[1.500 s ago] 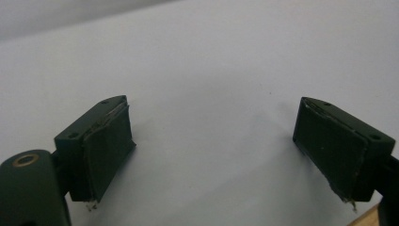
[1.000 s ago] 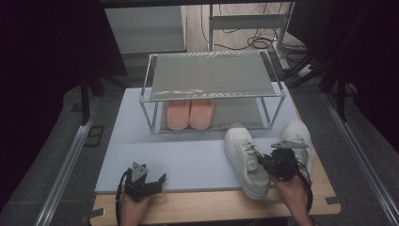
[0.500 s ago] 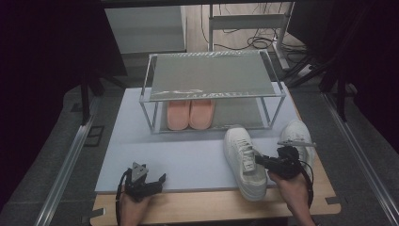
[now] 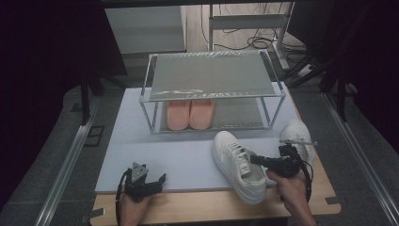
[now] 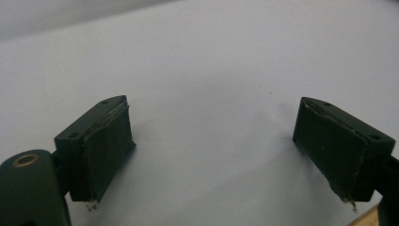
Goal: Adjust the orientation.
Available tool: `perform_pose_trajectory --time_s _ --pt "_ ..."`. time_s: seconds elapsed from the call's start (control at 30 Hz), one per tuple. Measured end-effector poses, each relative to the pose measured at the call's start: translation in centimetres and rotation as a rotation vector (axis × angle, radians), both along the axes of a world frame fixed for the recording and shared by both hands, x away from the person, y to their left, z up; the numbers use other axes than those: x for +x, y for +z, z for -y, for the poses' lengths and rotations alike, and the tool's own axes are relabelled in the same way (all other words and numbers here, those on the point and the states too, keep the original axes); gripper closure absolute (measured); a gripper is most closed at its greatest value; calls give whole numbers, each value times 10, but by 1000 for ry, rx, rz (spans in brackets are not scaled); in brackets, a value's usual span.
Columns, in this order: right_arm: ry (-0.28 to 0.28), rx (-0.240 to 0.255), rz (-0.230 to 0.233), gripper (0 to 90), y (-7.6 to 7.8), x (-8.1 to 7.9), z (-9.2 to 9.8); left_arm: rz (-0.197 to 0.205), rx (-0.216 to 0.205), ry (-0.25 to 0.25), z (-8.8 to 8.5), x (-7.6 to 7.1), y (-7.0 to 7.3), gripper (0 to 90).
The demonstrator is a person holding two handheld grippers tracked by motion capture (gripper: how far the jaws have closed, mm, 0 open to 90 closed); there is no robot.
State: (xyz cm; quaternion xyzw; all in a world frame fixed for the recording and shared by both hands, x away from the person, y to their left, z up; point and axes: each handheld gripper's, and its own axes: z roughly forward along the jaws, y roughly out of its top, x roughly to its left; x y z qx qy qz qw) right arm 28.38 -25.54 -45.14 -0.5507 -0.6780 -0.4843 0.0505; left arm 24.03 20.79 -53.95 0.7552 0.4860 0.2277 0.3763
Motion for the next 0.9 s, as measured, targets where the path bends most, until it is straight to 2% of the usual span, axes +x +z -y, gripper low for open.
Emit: perform_pose_trajectory --time_s 0.47,0.6,0.9 --pt "19 180 -5 799 12 8 3 -1 2 -1 0 0 0 118" --pt "22 212 -1 798 16 9 3 -1 1 -1 0 0 0 118" --pt "35 241 2 797 29 11 2 0 1 -1 0 0 0 121"
